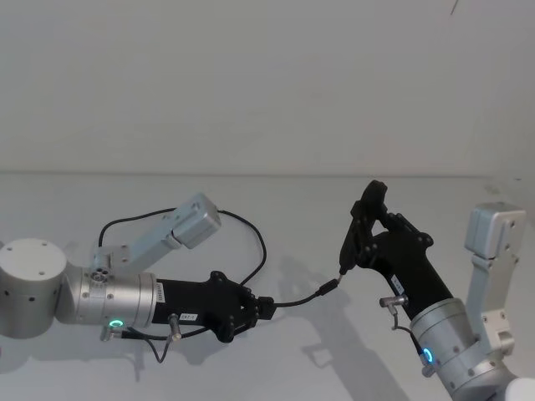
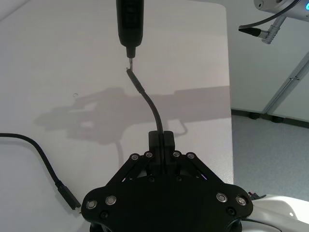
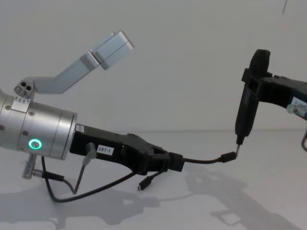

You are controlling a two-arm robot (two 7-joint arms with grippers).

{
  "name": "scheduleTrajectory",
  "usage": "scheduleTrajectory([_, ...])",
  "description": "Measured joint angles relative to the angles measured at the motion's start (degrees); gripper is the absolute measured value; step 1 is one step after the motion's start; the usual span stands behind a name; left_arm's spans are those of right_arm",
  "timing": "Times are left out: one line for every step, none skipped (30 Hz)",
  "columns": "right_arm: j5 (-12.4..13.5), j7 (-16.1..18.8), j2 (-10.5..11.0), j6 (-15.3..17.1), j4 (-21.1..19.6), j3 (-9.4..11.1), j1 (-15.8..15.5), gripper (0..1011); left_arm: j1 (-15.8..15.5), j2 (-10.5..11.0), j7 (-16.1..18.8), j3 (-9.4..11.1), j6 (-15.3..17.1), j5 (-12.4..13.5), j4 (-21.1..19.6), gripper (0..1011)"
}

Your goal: Pick up the data cable with the one hand.

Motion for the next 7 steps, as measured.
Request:
scheduleTrajectory([0.00,0.00,0.00,0.00,0.00,0.00,0.00,279,0.00,0.00,0.00,0.00,0.00,0.00,0.00,47])
scheduleTrajectory([-0.02,0.07,-0.08,0.08,0.09,0.05,0.03,279,0.00,0.00,0.00,0.00,0.00,0.00,0.00,47])
scheduleTrajectory([-0.04,0.09,-0.13,0.12,0.13,0.07,0.04,279,0.00,0.00,0.00,0.00,0.00,0.00,0.00,47])
scheduleTrajectory([-0.06,0.12,-0.19,0.17,0.19,0.10,0.06,279,0.00,0.00,0.00,0.00,0.00,0.00,-0.01,47])
scheduleTrajectory([-0.07,0.14,-0.22,0.20,0.22,0.12,0.07,279,0.00,0.00,-0.01,0.00,0.00,0.00,-0.01,47])
scheduleTrajectory([-0.08,0.15,-0.25,0.23,0.24,0.13,0.08,279,0.00,0.00,-0.01,0.00,0.00,0.00,-0.01,47])
scheduleTrajectory([-0.11,0.18,-0.31,0.30,0.31,0.15,0.11,279,0.00,0.00,-0.01,0.00,0.00,0.00,-0.01,47])
